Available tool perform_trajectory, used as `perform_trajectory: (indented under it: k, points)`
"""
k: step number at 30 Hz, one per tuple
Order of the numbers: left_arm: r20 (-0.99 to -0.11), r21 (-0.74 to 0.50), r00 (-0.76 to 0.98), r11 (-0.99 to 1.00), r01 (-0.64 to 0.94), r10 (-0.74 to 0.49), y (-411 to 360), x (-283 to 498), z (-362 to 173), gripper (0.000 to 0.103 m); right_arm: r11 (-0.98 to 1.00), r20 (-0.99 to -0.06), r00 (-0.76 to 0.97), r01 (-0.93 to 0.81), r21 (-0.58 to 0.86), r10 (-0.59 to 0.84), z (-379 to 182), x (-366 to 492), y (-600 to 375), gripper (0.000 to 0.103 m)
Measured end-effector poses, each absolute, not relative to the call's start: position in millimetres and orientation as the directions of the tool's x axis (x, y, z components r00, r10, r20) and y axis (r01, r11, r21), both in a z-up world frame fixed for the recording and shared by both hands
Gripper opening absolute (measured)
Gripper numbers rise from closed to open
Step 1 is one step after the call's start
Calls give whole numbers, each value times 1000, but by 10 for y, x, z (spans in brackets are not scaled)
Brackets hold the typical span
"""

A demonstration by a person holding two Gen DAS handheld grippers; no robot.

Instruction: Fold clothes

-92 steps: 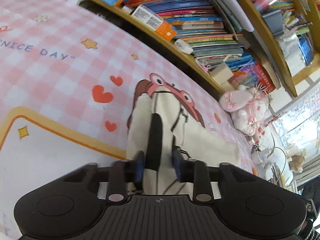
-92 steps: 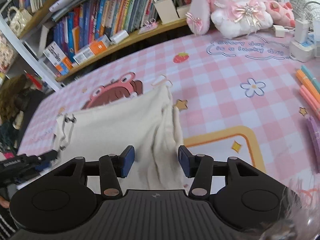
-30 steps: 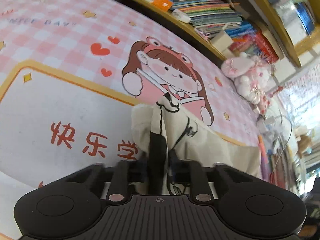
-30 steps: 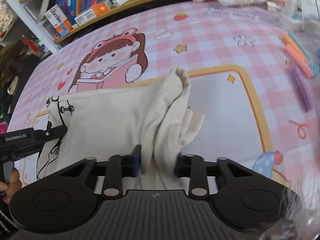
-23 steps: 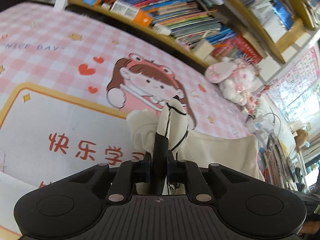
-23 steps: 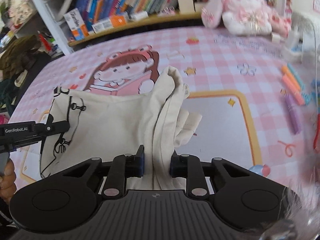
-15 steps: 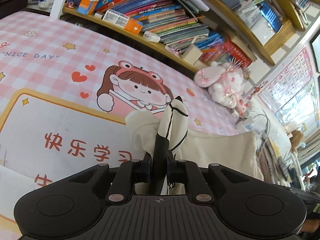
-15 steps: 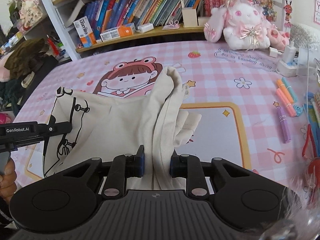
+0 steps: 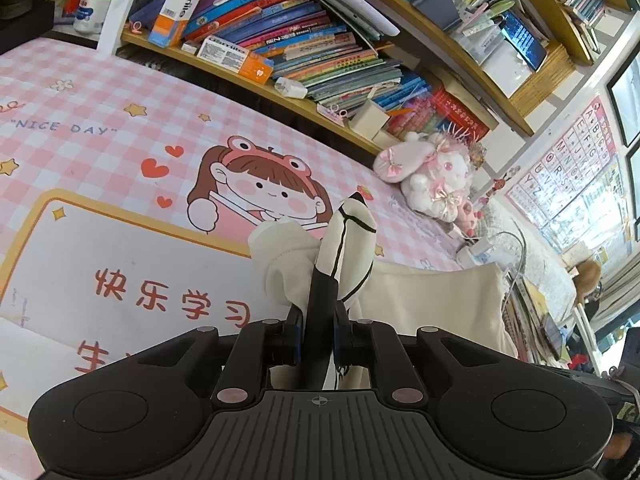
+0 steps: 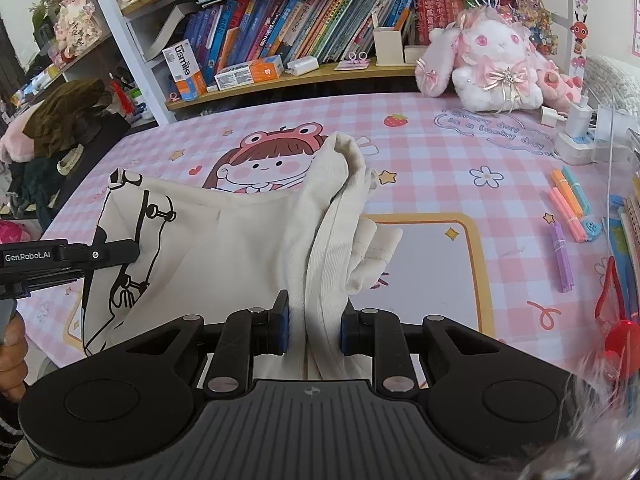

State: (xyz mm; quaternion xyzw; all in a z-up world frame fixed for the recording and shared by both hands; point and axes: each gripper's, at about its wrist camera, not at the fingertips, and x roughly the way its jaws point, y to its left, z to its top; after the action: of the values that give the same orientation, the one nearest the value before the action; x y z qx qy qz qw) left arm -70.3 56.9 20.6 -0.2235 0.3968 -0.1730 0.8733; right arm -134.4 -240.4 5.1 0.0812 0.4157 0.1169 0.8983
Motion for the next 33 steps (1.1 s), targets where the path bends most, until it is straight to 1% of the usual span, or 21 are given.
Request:
perform_trajectory:
  k: [7, 21, 25, 33]
  points:
    - [-605, -546, 613, 825, 146, -508, 801, -469, 235, 12, 965, -727, 638, -118, 235, 255, 115, -1200, -2198, 21]
    - [-559, -615, 575, 764, 196, -597, 1345, 355, 268, 12, 973, -716, 666, -63, 224, 208, 295, -527, -1721, 21]
    - [-552, -610, 566, 759, 227, -612, 1379, 619, 294, 12, 976, -712, 675, -57, 211, 193, 353, -315, -1671, 21]
    - [-539, -606, 579, 759, 237, -612, 1314, 1129, 337, 12, 975, -692, 693, -75, 207, 200, 432, 208, -1748, 21]
